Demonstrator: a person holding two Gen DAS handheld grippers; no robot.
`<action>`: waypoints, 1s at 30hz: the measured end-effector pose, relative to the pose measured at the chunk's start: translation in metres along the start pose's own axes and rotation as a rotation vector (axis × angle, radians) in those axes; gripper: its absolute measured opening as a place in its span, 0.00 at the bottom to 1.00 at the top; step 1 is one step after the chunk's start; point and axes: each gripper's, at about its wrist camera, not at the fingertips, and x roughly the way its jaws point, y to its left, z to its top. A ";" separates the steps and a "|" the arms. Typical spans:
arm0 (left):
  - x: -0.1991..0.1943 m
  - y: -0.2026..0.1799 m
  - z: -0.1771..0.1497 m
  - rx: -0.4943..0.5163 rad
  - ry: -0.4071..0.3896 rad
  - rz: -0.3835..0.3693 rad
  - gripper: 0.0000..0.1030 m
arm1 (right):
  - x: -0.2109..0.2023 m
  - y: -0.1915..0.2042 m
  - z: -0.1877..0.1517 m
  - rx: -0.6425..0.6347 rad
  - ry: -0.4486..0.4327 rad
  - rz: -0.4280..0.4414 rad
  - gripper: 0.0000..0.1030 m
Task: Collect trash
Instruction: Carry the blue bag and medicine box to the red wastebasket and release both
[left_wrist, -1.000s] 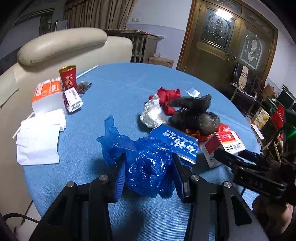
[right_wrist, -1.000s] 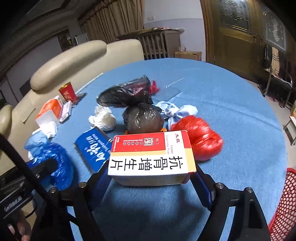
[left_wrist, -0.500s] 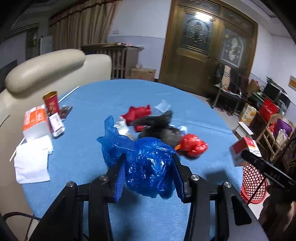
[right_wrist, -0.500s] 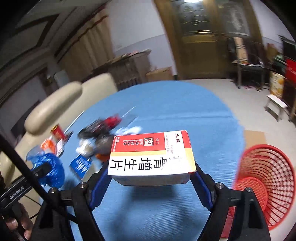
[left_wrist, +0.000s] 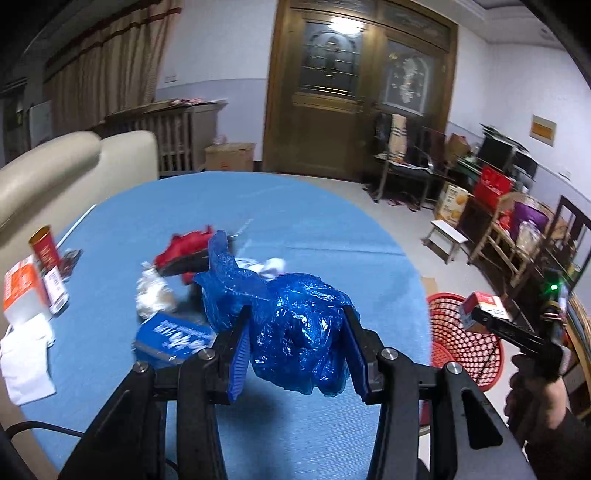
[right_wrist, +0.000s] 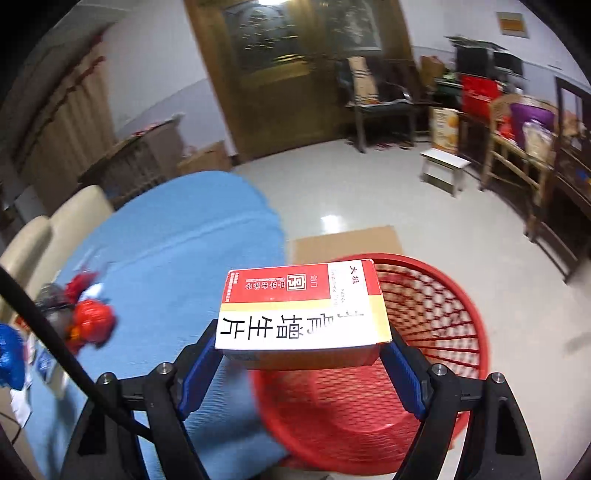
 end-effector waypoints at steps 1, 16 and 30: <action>0.001 -0.005 0.001 0.011 -0.001 -0.008 0.46 | 0.003 -0.006 0.001 0.011 0.007 -0.012 0.82; 0.018 -0.081 0.021 0.163 0.002 -0.160 0.46 | 0.036 -0.050 -0.012 0.084 0.077 -0.060 0.96; 0.050 -0.171 0.026 0.314 0.060 -0.346 0.46 | 0.020 -0.104 0.030 0.163 -0.074 -0.101 1.00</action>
